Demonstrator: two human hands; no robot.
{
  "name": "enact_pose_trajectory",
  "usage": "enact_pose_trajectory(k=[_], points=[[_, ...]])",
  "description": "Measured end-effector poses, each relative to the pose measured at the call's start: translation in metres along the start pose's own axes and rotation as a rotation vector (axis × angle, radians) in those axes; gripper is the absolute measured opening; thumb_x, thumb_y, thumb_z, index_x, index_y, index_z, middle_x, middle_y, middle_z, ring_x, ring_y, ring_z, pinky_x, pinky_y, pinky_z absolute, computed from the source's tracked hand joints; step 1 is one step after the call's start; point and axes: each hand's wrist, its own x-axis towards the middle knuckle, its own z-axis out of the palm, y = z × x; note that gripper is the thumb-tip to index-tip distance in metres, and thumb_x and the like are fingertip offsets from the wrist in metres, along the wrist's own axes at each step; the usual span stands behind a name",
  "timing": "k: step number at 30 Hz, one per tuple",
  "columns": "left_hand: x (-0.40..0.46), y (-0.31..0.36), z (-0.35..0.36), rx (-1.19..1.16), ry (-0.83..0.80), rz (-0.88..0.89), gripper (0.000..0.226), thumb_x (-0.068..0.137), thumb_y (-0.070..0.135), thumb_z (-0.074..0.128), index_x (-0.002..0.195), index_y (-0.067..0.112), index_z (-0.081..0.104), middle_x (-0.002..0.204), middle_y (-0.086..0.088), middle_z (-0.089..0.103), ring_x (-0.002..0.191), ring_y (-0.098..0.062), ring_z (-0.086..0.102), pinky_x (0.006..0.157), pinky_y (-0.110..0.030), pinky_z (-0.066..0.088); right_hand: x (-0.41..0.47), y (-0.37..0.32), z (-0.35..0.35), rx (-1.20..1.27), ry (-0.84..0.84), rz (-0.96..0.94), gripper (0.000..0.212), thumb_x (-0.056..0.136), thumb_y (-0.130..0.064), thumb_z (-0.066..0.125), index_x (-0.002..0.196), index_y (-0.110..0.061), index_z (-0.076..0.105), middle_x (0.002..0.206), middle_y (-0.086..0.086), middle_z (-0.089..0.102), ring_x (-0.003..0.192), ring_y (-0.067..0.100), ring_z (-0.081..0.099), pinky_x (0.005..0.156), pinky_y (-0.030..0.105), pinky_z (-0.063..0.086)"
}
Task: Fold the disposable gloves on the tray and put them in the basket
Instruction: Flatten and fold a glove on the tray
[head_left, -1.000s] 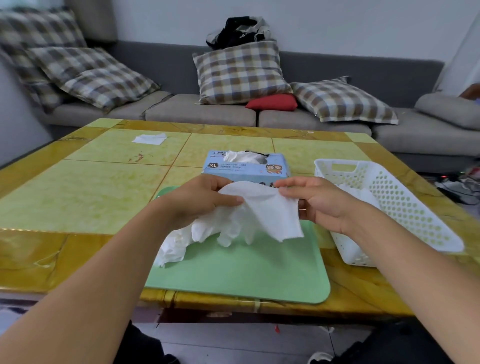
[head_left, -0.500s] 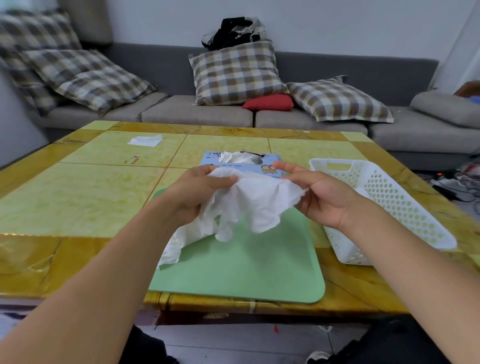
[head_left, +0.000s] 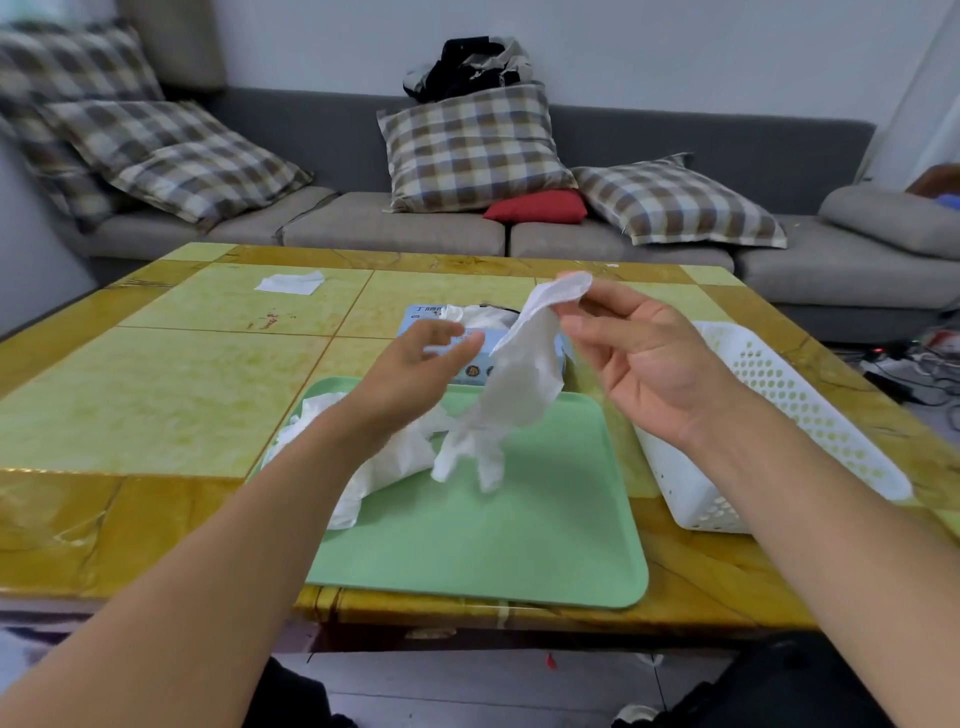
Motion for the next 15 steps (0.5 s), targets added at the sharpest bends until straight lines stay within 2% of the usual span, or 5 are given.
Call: enact_pose_trajectory(k=[2, 5, 8, 12, 15], points=[[-0.005, 0.009, -0.002, -0.110, -0.192, 0.142, 0.066, 0.077, 0.069, 0.064, 0.131, 0.031, 0.061, 0.137, 0.012, 0.060, 0.128, -0.008, 0.054, 0.106, -0.037, 0.045, -0.001, 0.008, 0.008, -0.156, 0.109, -0.076, 0.020, 0.086, 0.011, 0.063, 0.101, 0.001, 0.071, 0.089, 0.008, 0.077, 0.081, 0.015, 0.074, 0.076, 0.019, 0.059], [-0.017, 0.013, 0.011, 0.073, -0.422, 0.220, 0.073, 0.069, 0.049, 0.085, 0.134, 0.030, 0.059, 0.136, 0.013, 0.062, 0.131, -0.007, 0.053, 0.112, -0.041, 0.042, -0.002, 0.017, 0.017, -0.289, 0.191, -0.131, 0.006, 0.087, 0.002, 0.072, 0.091, -0.002, 0.072, 0.070, 0.005, 0.073, 0.057, 0.013, 0.066, 0.054, 0.020, 0.053], [-0.026, 0.017, 0.032, -0.005, -0.316, 0.201, 0.054, 0.071, 0.033, 0.088, 0.120, 0.026, 0.067, 0.114, 0.007, 0.074, 0.113, -0.011, 0.067, 0.102, -0.039, 0.051, 0.001, 0.017, 0.022, -0.577, 0.256, -0.289, 0.007, 0.083, -0.010, 0.082, 0.083, -0.009, 0.074, 0.067, 0.002, 0.073, 0.055, 0.015, 0.063, 0.053, 0.027, 0.053], [-0.021, 0.031, 0.035, -0.329, -0.076, 0.168, 0.028, 0.094, 0.029, 0.064, 0.113, 0.010, 0.073, 0.113, -0.007, 0.075, 0.110, -0.024, 0.070, 0.096, -0.042, 0.053, 0.001, 0.013, 0.020, -0.773, 0.279, -0.471, 0.011, 0.085, -0.014, 0.079, 0.078, -0.010, 0.071, 0.063, 0.001, 0.068, 0.061, 0.011, 0.056, 0.065, 0.029, 0.051], [-0.018, 0.037, 0.025, -0.411, -0.046, 0.105, 0.025, 0.101, 0.017, 0.054, 0.106, 0.006, 0.076, 0.103, -0.012, 0.075, 0.092, -0.025, 0.070, 0.084, -0.040, 0.049, -0.001, 0.007, 0.013, -0.695, 0.240, -0.341, 0.017, 0.090, -0.013, 0.070, 0.080, -0.002, 0.062, 0.071, 0.006, 0.055, 0.068, 0.017, 0.048, 0.064, 0.032, 0.041]])
